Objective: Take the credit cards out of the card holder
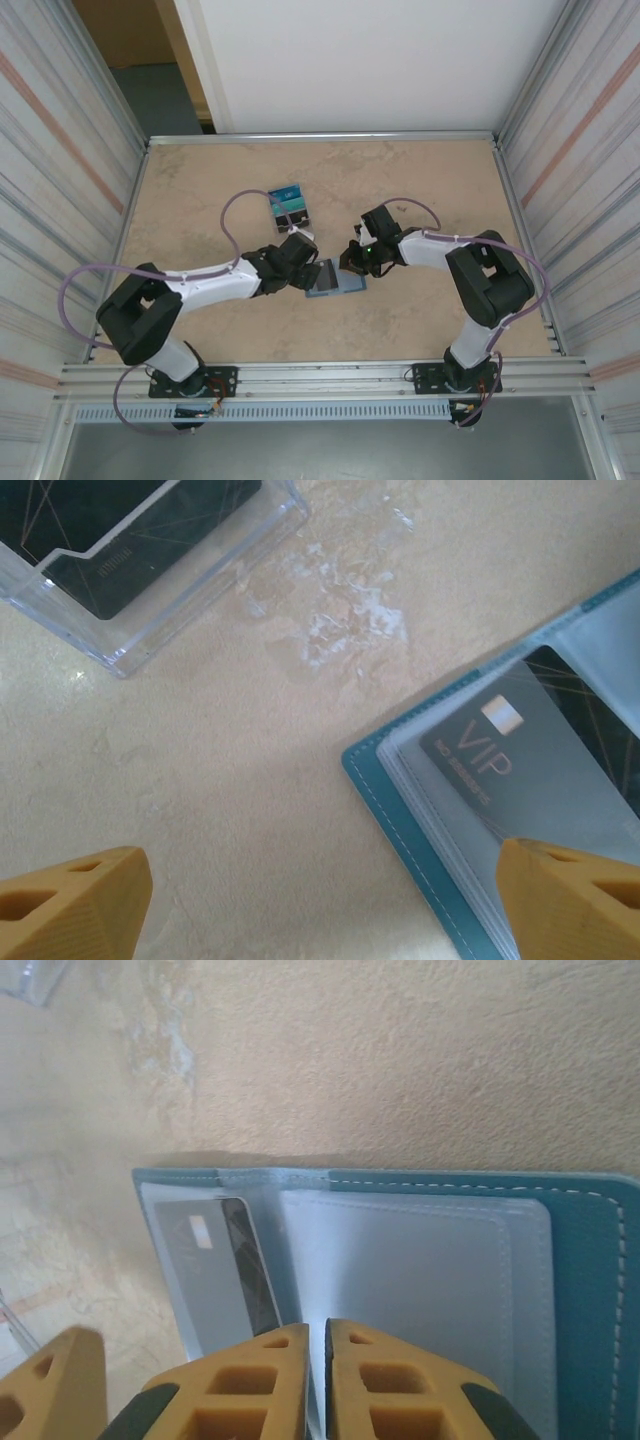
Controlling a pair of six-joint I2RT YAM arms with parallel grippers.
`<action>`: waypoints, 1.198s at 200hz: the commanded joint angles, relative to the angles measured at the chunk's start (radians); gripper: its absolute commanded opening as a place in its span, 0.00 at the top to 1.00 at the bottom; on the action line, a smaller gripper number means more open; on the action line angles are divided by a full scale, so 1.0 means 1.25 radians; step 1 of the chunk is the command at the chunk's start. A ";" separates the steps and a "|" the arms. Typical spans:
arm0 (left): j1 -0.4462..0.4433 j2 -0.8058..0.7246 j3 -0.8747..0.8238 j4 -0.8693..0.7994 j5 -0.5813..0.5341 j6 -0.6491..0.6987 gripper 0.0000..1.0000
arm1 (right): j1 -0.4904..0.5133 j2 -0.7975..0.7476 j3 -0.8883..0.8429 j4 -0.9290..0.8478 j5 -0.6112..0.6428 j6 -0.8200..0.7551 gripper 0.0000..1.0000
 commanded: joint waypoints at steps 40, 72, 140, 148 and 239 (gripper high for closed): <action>0.028 0.049 0.023 0.032 0.037 0.019 0.10 | 0.021 -0.027 -0.004 -0.005 -0.032 -0.001 0.84; 0.028 0.066 0.023 0.034 0.051 0.019 0.09 | 0.025 -0.015 -0.003 -0.006 -0.029 0.003 0.80; 0.028 0.091 0.016 0.015 0.050 0.016 0.09 | 0.039 0.008 -0.005 0.005 -0.032 0.010 0.79; 0.027 0.091 0.015 0.012 0.050 0.016 0.09 | 0.039 0.012 -0.005 0.008 -0.033 0.011 0.79; 0.028 0.091 0.011 0.004 0.045 0.014 0.11 | 0.042 0.034 -0.035 0.060 -0.054 0.036 0.79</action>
